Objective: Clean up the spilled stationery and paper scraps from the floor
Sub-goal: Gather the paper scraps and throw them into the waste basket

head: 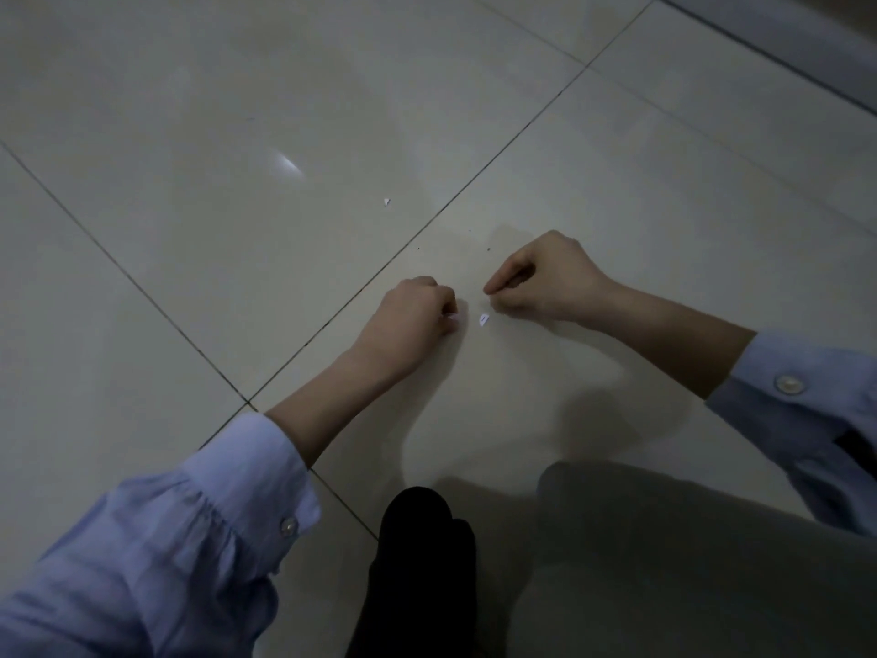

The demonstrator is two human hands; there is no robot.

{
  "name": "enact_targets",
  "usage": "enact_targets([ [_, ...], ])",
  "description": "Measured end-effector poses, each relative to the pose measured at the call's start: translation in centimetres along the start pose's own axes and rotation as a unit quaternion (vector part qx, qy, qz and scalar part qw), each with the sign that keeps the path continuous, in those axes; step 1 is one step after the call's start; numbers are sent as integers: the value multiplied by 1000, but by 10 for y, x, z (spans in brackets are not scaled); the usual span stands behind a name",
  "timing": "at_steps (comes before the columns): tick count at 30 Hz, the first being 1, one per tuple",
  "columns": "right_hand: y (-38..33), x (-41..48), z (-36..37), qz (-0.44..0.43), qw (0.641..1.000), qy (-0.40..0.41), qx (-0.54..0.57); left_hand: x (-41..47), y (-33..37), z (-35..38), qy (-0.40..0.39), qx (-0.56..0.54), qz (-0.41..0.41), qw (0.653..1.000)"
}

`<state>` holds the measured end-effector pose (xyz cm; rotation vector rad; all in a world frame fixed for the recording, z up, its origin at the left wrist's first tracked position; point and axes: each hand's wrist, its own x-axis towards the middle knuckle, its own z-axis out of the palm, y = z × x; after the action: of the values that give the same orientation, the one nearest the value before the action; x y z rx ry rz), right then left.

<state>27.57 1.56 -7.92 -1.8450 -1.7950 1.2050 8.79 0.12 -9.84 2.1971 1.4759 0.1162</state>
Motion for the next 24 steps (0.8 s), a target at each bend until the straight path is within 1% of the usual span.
enact_targets([
  [2,-3,-2,5,-43,996,-16,-78,0,1,1,-11,32,21,999],
  [5,-6,-3,16,-96,978,-40,-183,0,1,3,-16,60,51,997],
  [7,-9,-3,23,-118,964,-44,-232,1,0,4,-11,62,62,996],
  [9,-12,-4,26,-132,955,-48,-260,2,-3,5,-14,51,53,997],
  [12,-15,-2,24,-127,954,-63,-263,6,-8,0,1,-7,23,1000],
  [15,-17,-1,21,-120,956,-79,-254,9,-15,-13,44,-43,-7,998],
  [17,-15,-1,19,-104,964,-81,-231,10,-21,-23,74,-69,-32,994],
  [20,-11,-2,12,-61,978,-70,-185,10,-31,-35,98,-97,-58,989],
  [22,-8,-6,7,-31,986,-75,-144,9,-34,-40,90,-98,-59,989],
  [24,-8,-12,8,-29,989,-85,-120,5,-34,-39,56,-87,-48,993],
])
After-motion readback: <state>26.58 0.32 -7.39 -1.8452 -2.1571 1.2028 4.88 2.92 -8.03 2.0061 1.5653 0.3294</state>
